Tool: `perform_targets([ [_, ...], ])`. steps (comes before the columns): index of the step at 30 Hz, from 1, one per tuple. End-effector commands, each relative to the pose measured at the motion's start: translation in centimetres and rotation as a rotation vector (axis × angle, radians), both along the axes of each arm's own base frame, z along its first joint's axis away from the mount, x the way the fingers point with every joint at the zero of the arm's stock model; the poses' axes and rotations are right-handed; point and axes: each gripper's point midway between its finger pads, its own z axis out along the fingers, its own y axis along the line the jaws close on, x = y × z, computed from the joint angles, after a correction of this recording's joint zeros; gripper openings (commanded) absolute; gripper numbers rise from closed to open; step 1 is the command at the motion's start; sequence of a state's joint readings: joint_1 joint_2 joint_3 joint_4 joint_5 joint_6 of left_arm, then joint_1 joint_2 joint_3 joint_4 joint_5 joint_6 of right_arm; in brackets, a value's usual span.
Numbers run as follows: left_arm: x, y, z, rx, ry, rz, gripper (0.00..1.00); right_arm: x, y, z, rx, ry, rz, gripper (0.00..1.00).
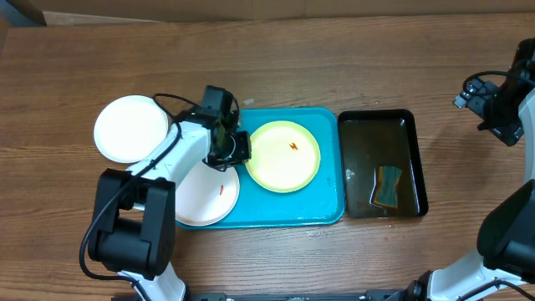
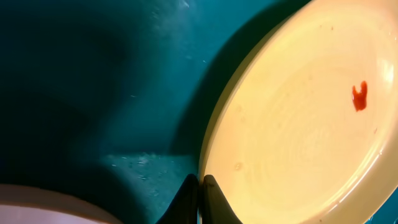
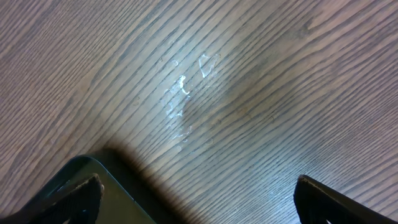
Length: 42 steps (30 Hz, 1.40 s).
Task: Clean dirty plates on tray and stack at the side
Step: 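Move the left gripper to the yellow-green plate and grip its rim, then lower the right gripper into the black tray and grasp the sponge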
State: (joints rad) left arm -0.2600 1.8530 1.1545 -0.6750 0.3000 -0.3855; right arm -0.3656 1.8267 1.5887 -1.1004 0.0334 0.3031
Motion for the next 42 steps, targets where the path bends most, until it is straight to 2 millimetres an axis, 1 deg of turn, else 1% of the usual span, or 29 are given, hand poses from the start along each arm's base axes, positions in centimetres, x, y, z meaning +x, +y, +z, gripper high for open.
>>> perform_targets([
  [1, 0.1, -1.5, 0.8, -0.022, -0.024, -0.062, 0.04, 0.1, 0.0, -0.2, -0.004, 0.005, -0.004, 1.0],
  [6, 0.1, -1.6, 0.6, 0.005, -0.033, -0.07, 0.09, 0.2, -0.1, -0.2, -0.005, 0.001, -0.004, 1.0],
  [8, 0.0, -1.5, 0.6, 0.005, -0.033, -0.07, 0.14, 0.8, -0.1, 0.0, 0.0, -0.028, -0.007, 1.0],
  [10, 0.0, -1.5, 0.6, 0.005, -0.033, -0.07, 0.19, 1.4, 0.4, 0.1, 0.027, -0.054, 0.004, 1.0],
  [11, 0.0, -1.5, 0.6, 0.005, -0.033, -0.07, 0.2, 1.3, 1.0, 0.0, 0.06, -0.056, 0.014, 1.0],
  [12, 0.0, -1.5, 0.6, 0.005, -0.033, -0.07, 0.22, 0.8, 2.6, -0.1, 0.144, -0.04, 0.034, 1.0],
  [13, 0.0, -1.6, 0.6, 0.005, -0.033, -0.07, 0.22, 0.9, 3.7, 0.1, 0.201, -0.054, 0.061, 1.0],
  [14, 0.1, -1.5, 0.6, 0.005, -0.033, -0.07, 0.23, 1.8, 5.0, 1.0, 0.258, -0.106, 0.142, 1.0],
  [15, 0.1, -1.5, 0.6, 0.005, -0.034, -0.07, 0.23, 2.2, 6.4, 1.8, 0.326, -0.143, 0.206, 1.0],
  [17, 0.1, -1.5, 0.6, 0.008, -0.034, -0.069, 0.24, 2.3, 9.3, 3.4, 0.462, -0.186, 0.28, 0.88],
  [18, 0.1, -1.5, 0.6, 0.008, -0.034, -0.069, 0.25, 2.0, 9.9, 3.6, 0.471, -0.173, 0.286, 0.85],
  [19, 0.1, -1.5, 0.6, 0.008, -0.034, -0.069, 0.25, 1.4, 10.4, 3.5, 0.464, -0.142, 0.291, 0.84],
  [21, 0.1, -1.5, 0.6, 0.007, -0.037, -0.069, 0.26, -0.2, 11.2, 2.7, 0.427, -0.045, 0.295, 0.83],
  [22, 0.1, -1.5, 0.6, 0.007, -0.037, -0.069, 0.26, -1.1, 11.5, 2.3, 0.402, 0.01, 0.299, 0.79],
  [23, 0.1, -1.5, 0.6, 0.007, -0.036, -0.069, 0.27, -2.3, 12.1, 1.7, 0.368, 0.081, 0.313, 0.78],
  [26, 0.1, -1.5, 0.6, 0.007, -0.036, -0.069, 0.28, -4.7, 12.9, 0.5, 0.267, 0.229, 0.347, 0.78],
  [30, 0.1, -1.5, 0.6, 0.007, -0.037, -0.069, 0.29, -7.3, 13.4, -0.8, 0.156, 0.378, 0.302, 0.78],
  [33, 0.1, -1.5, 0.6, 0.008, -0.033, -0.07, 0.29, -8.4, 14.2, -2.1, 0.127, 0.435, 0.309, 0.78],
  [35, 0.1, -1.5, 0.6, 0.008, -0.034, -0.07, 0.29, -9.1, 14.8, -3.4, 0.125, 0.457, 0.321, 0.77],
  [38, 0.1, -1.5, 0.6, 0.008, -0.035, -0.07, 0.29, -9.8, 15.9, -5.9, 0.118, 0.474, 0.343, 0.73],
  [39, 0.1, -1.5, 0.6, 0.008, -0.037, -0.07, 0.28, -10.0, 16.2, -6.5, 0.115, 0.476, 0.354, 0.73],
  [42, 0.3, -1.6, 0.6, 0.006, -0.042, -0.069, 0.28, -10.6, 17.5, -9.2, 0.103, 0.466, 0.4, 0.73],
])
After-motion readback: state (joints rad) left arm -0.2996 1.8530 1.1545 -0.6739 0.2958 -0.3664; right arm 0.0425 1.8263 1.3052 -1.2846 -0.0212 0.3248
